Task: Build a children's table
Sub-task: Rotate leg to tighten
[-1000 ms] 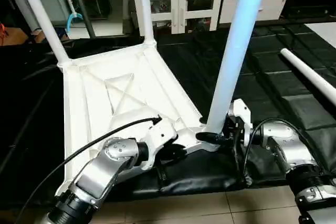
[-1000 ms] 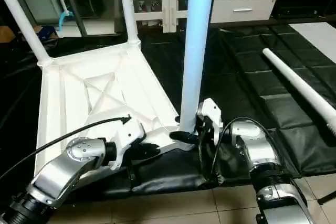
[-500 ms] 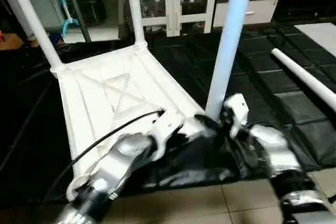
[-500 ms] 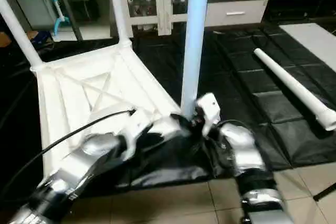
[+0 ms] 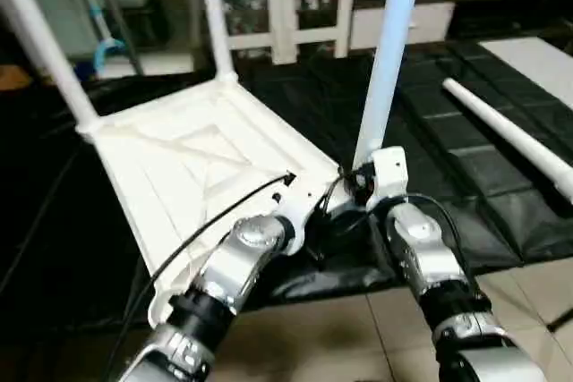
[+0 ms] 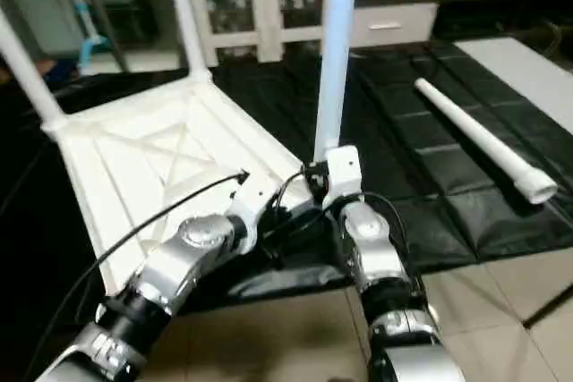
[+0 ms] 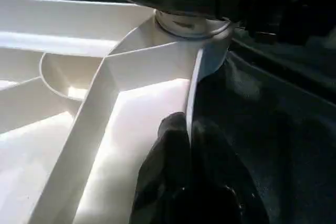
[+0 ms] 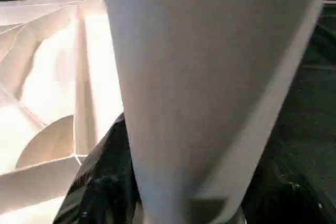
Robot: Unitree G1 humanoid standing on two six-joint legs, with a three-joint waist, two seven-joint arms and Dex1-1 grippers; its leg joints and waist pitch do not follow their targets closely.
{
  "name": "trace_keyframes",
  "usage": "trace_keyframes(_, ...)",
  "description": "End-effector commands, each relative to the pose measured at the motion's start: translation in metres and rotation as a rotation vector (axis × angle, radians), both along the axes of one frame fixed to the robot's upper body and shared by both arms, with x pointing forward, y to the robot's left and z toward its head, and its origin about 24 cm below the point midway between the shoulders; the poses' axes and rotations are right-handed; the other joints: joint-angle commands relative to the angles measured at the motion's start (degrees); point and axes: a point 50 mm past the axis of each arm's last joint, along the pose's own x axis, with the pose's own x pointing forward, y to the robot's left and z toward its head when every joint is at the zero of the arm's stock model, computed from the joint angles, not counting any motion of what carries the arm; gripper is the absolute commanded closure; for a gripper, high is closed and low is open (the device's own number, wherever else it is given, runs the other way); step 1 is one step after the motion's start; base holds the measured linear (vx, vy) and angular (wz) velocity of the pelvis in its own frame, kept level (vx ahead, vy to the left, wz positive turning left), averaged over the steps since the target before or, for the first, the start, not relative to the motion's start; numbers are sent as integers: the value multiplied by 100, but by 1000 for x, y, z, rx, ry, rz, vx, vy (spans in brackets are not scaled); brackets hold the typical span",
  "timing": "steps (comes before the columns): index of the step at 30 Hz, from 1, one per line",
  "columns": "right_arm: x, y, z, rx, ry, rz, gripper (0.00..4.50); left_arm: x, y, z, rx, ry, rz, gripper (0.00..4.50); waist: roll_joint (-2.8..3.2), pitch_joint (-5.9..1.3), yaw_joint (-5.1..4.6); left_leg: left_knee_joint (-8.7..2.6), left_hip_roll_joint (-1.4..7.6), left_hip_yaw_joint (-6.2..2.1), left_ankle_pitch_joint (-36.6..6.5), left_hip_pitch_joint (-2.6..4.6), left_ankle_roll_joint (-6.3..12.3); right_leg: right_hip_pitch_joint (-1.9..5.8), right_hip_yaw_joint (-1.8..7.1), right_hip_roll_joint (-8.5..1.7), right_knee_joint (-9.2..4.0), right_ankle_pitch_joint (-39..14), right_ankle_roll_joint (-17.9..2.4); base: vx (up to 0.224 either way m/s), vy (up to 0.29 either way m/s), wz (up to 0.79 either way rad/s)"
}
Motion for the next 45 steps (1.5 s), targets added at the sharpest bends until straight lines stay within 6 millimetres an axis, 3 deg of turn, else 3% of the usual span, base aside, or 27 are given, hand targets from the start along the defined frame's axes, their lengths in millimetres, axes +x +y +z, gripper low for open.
trace_keyframes(1, -14, 46, -7, 116, 7, 179, 255, 20, 29, 1, 87, -58, 237, 450, -117, -220, -187, -447, 196, -212, -2713, 17, -52, 308, -176, -27, -512, -3859, 426, 92, 98, -35)
trace_keyframes(2, -15, 47, -4, 133, -11, 199, 255, 20, 30, 1, 88, -58, 238, 450, 100, -228, -11, -1025, 515, -340, -4088, -203, -270, 622, 135, 157, 565, -1600, -63, 0, 0, 0)
trace_keyframes(3, -15, 48, -2, 144, -21, 214, 255, 20, 30, 1, 88, -59, 238, 450, 23, -211, 63, -1232, 538, -229, -4614, 28, -387, 306, 318, 258, 639, -562, -373, 0, 0, 0)
trace_keyframes(4, -16, 49, 0, 159, -35, 234, 255, 21, 30, 1, 88, -60, 238, 450, -244, -251, 29, -762, 220, -177, -3996, 266, -466, 32, 546, 78, 77, -2355, -365, 2, -62, 18)
trace_keyframes(5, -16, 50, 1, 165, -43, 241, 255, 21, 30, 1, 88, -61, 238, 450, -300, -258, 25, -471, 64, -135, -3463, 376, -439, -150, 503, -65, -253, -3759, -281, 43, -80, 8)
trace_keyframes(6, -16, 50, 4, 161, -63, 252, 199, 21, 30, 1, 88, -62, 236, 450, -403, -303, 64, -206, -13, -146, -1994, 176, -122, -85, 621, -263, -392, -4865, -116, 43, -80, 8)
trace_keyframes(7, -16, 46, 9, 163, -100, 240, 185, 21, 30, 1, 87, -65, 225, 450, -310, -349, 122, -387, 107, -229, -1146, -110, 45, 120, 687, -259, -254, -4278, -254, 0, 0, 0)
trace_keyframes(8, -16, 46, 9, 163, -100, 240, 185, 21, 30, 1, 87, -65, 225, 450, -285, -332, 125, -457, 142, -237, -1027, -192, 63, 130, 658, -172, -203, -3857, -324, 0, 0, 0)
trace_keyframes(9, -15, 43, 11, 160, -118, 230, 178, 21, 30, 1, 86, -67, 221, 450, -242, -393, 149, -478, 171, -232, -884, -196, 78, 135, 639, -94, -128, -3253, -411, 0, 0, 0)
trace_keyframes(10, -15, 38, 16, 157, -153, 218, 163, 21, 30, 0, 88, -73, 205, 450, -171, -421, 98, -514, 206, -220, -559, -255, 185, 163, 610, 21, 60, -1538, -795, 0, 0, 0)
trace_keyframes(11, -15, 34, 19, 154, -179, 216, 148, 21, 30, 0, 89, -77, 196, 450, -139, -403, 74, -573, 212, -217, -822, -286, 214, 178, 580, 55, 64, -1480, -828, -32, 13, -25)
trace_keyframes(12, -15, 34, 19, 154, -179, 216, 139, 21, 30, 0, 89, -77, 196, 450, -144, -367, -11, -622, 190, -219, -1838, -304, 126, 113, 556, 100, 30, -2066, -777, -26, 24, -36)
trace_keyframes(13, -16, 33, 21, 153, -194, 216, 136, 21, 30, 0, 89, -79, 191, 450, -151, -357, -76, -619, 178, -268, -2663, -252, -111, 47, 553, 94, -28, -2812, -658, -22, 25, -26)
trace_keyframes(14, -16, 32, 22, 147, -204, 222, 130, 21, 30, 0, 90, -81, 188, 450, -158, -368, -86, -605, 177, -284, -2838, -215, -171, 6, 571, 72, -59, -2961, -633, 0, 0, 0)
trace_keyframes(15, -21, 27, 23, 116, -226, 252, 118, 21, 31, 0, 93, -85, 180, 450, -150, -416, -74, -580, 184, -279, -2805, -139, -157, -43, 621, 55, -106, -2724, -713, 0, 0, 0)
trace_keyframes(17, -30, 20, 20, 72, -220, 292, 97, 22, 32, 0, 98, -96, 172, 450, -156, -414, -2, -597, 201, -203, -2347, -175, 54, -39, 664, 112, -81, -1905, -901, 0, 0, 0)
trace_keyframes(20, -38, 7, 11, 41, -184, 265, 74, 25, 34, 0, 107, -114, 148, 450, -150, -425, 53, -589, 189, -160, -2018, -204, 187, 3, 677, 107, -56, -1608, -969, 0, 0, 0)
trace_keyframes(23, -41, -8, -2, -14, -126, 177, 49, 29, 32, 5, 100, -153, 100, 450, -144, -436, 50, -571, 166, -145, -1893, -209, 231, 7, 679, 101, -60, -1667, -981, 0, 0, 0)
trace_keyframes(27, -39, -17, -6, -30, -99, 82, 49, 36, 29, 13, 89, -216, 70, 450, -127, -441, 43, -562, 164, -140, -1798, -200, 266, 2, 671, 101, -71, -1724, -968, 0, 0, 0)
trace_keyframes(28, -39, -15, -5, -17, -92, 79, 49, 39, 27, 18, 57, -236, 68, 450, -128, -451, 59, -553, 169, -127, -1811, -174, 271, -10, 678, 97, -77, -1733, -978, 0, 0, 0)
trace_keyframes(30, -40, -14, -4, -14, -91, 83, 47, 39, 27, 19, 42, -236, 68, 406, -127, -450, 70, -557, 171, -125, -1751, -198, 298, 11, 676, 93, -68, -1712, -988, 0, 0, 0)
trace_keyframes(32, -41, -10, -2, -10, -92, 99, 47, 43, 27, 24, -1, -236, 82, 395, -122, -461, 97, -555, 180, -124, -1641, -204, 336, 18, 674, 93, -58, -1585, -1017, 0, 0, 0)
trace_keyframes(34, -41, -8, -2, -13, -89, 102, 47, 46, 28, 30, -18, -252, 86, 382, -134, -529, 166, -517, 204, -127, -1081, -213, 467, 44, 680, 95, 34, -843, -1132, 0, 0, 0)
trace_keyframes(35, -40, -7, -2, -15, -87, 101, 47, 48, 29, 33, -29, -260, 89, 359, -133, -536, 181, -508, 204, -120, -938, -214, 523, 43, 677, 99, 53, -649, -1172, 0, 0, 0)
trace_keyframes(39, -40, -5, -3, -24, -78, 103, 47, 51, 33, 38, -55, -275, 111, 346, -128, -570, 235, -437, 194, -82, -338, -211, 837, 51, 666, 111, 146, 28, -1379, 0, 0, 0)
trace_keyframes(43, -44, 6, 2, -5, -72, 194, 47, 52, 61, 63, -113, -364, 217, 309, -92, -598, 258, -373, 211, -81, 49, -205, 1112, 59, 658, 118, 214, 489, -1464, 0, 0, 0)
trace_keyframes(45, -45, 8, 4, 2, -75, 222, 47, 49, 67, 70, -132, -376, 214, 304, -93, -577, 266, -374, 206, -57, -40, -184, 1145, 20, 669, 135, 193, 304, -1470, 0, 0, 0)
